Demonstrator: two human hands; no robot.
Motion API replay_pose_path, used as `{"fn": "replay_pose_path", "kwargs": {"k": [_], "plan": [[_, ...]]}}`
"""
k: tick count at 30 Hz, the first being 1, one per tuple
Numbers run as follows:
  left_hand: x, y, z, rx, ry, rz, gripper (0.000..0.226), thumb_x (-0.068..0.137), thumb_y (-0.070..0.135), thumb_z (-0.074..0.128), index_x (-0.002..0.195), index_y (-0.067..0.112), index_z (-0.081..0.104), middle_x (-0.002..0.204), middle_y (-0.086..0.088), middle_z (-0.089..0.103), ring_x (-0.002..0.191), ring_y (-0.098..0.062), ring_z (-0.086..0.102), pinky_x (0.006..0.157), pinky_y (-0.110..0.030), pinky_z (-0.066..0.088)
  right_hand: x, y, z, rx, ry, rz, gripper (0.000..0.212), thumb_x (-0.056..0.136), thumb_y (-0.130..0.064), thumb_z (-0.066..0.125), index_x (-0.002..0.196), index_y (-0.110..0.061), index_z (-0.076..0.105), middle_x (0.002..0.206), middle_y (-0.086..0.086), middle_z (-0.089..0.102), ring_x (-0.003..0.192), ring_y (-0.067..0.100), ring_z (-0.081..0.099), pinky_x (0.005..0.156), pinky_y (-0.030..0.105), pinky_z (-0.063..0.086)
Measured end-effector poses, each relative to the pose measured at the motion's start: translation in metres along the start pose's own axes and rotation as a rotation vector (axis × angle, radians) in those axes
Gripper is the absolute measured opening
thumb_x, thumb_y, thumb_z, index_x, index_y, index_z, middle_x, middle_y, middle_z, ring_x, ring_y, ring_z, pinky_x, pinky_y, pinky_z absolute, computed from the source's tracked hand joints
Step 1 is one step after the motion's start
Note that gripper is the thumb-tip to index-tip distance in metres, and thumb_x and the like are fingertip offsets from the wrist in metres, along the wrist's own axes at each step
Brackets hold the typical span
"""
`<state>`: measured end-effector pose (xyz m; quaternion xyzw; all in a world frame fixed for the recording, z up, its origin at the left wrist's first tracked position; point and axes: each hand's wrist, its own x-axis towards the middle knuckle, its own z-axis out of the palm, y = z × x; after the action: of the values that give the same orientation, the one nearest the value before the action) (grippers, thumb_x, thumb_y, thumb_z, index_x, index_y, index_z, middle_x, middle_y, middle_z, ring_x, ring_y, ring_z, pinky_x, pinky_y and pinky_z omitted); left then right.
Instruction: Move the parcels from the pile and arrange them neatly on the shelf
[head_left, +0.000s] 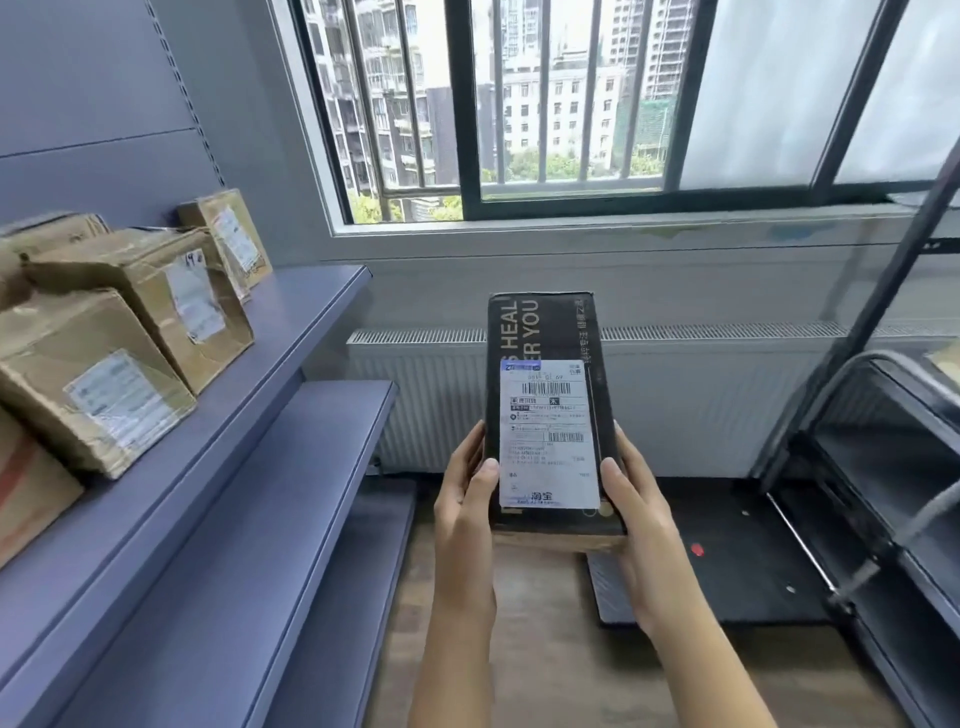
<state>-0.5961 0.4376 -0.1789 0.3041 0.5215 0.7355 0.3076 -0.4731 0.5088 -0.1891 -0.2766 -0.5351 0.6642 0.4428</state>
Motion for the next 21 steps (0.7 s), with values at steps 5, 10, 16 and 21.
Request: {"fn": "replay_pose_path", "kwargs": {"k": [5,10,16,21], "plan": [[0.044,-0.006,-0.018,0.057,0.066,-0.032,0.040,0.081,0.037,0.054,0.120,0.042,0.060,0.121,0.012,0.066,0.116,-0.006,0.059,0.103,-0.038,0.044,0.052,0.016,0.015,-0.004,-0.064,0.050,0.063,0.079,-0.053,0.057,0.140,-0.040,0.046,0.139,-0.015,0.055,0.132,0.008,0.048,0.114,0.046,0.032],[0.102,-0.017,-0.031,0.094,0.156,-0.046,0.044,0.079,0.034,0.053,0.123,0.039,0.058,0.121,0.014,0.065,0.118,-0.006,0.058,0.104,-0.039,0.044,0.126,0.039,0.031,0.055,-0.154,0.141,0.056,0.084,-0.041,0.053,0.140,-0.035,0.048,0.138,-0.016,0.055,0.131,0.008,0.048,0.113,0.042,0.034],[0.192,-0.023,-0.027,0.163,0.287,-0.018,0.031,0.093,0.029,0.051,0.121,0.041,0.057,0.111,0.020,0.068,0.105,0.002,0.062,0.076,-0.015,0.053,0.239,0.053,0.046,0.080,-0.258,0.206,0.043,0.096,-0.025,0.049,0.139,-0.032,0.048,0.138,-0.009,0.057,0.127,0.014,0.053,0.112,0.049,0.036],[0.265,-0.022,-0.009,0.190,0.368,0.006,0.028,0.097,0.024,0.049,0.115,0.044,0.056,0.102,0.031,0.066,0.096,0.014,0.059,0.067,-0.006,0.048,0.334,0.043,0.054,0.075,-0.360,0.211,0.036,0.096,-0.026,0.048,0.128,-0.039,0.055,0.130,-0.011,0.063,0.120,0.012,0.059,0.100,0.045,0.046]]}}
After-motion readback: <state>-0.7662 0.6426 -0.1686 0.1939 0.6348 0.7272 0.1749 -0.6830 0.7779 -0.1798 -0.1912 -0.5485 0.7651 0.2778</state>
